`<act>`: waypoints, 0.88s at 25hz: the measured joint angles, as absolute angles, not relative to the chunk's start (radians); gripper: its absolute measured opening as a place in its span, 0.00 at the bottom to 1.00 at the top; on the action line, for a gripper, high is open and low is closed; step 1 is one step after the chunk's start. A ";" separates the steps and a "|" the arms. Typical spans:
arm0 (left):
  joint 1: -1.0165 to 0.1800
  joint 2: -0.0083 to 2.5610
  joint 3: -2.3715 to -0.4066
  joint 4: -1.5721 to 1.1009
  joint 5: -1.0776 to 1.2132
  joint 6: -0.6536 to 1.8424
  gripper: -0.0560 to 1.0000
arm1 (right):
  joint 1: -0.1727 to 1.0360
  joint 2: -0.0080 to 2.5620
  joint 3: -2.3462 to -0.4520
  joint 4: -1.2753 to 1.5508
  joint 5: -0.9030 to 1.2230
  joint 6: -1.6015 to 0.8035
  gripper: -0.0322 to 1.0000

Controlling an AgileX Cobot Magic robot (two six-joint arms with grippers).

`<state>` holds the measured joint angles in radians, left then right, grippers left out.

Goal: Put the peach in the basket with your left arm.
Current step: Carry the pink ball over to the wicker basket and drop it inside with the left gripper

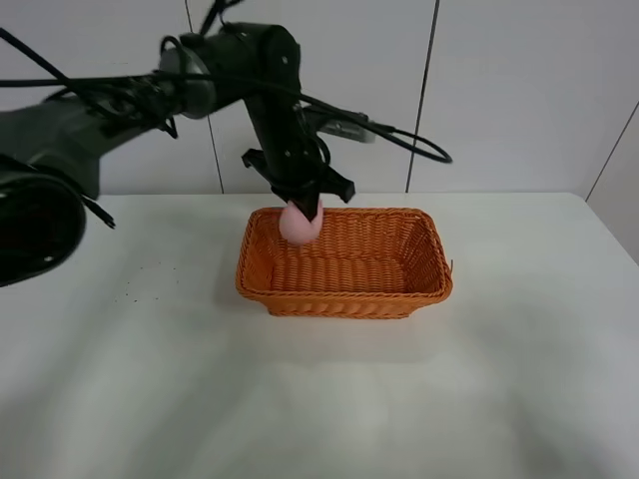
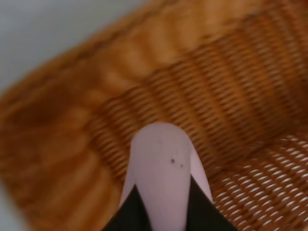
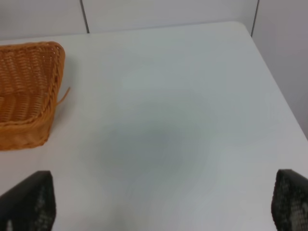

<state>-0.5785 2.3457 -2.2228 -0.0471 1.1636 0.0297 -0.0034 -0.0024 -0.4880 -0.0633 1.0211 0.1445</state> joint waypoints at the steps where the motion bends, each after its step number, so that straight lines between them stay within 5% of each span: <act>1: -0.593 2.369 -2.227 -0.048 1.150 0.030 0.20 | -0.003 -0.002 -0.488 -0.063 1.021 0.144 0.70; 8: -0.618 2.472 -2.232 -0.050 1.038 0.069 0.23 | -0.003 -0.002 -0.488 -0.063 1.021 0.144 0.70; 14: -0.617 2.477 -2.219 -0.050 1.068 0.071 0.77 | -0.003 -0.002 -0.488 -0.063 1.021 0.144 0.70; 22: -0.610 2.477 -2.250 -0.050 1.156 0.069 0.90 | -0.003 -0.002 -0.488 -0.063 1.021 0.144 0.70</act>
<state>-0.6099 2.4769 -2.2502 -0.0499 1.1560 0.0687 -0.0034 -0.0024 -0.4880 -0.0633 1.0211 0.1445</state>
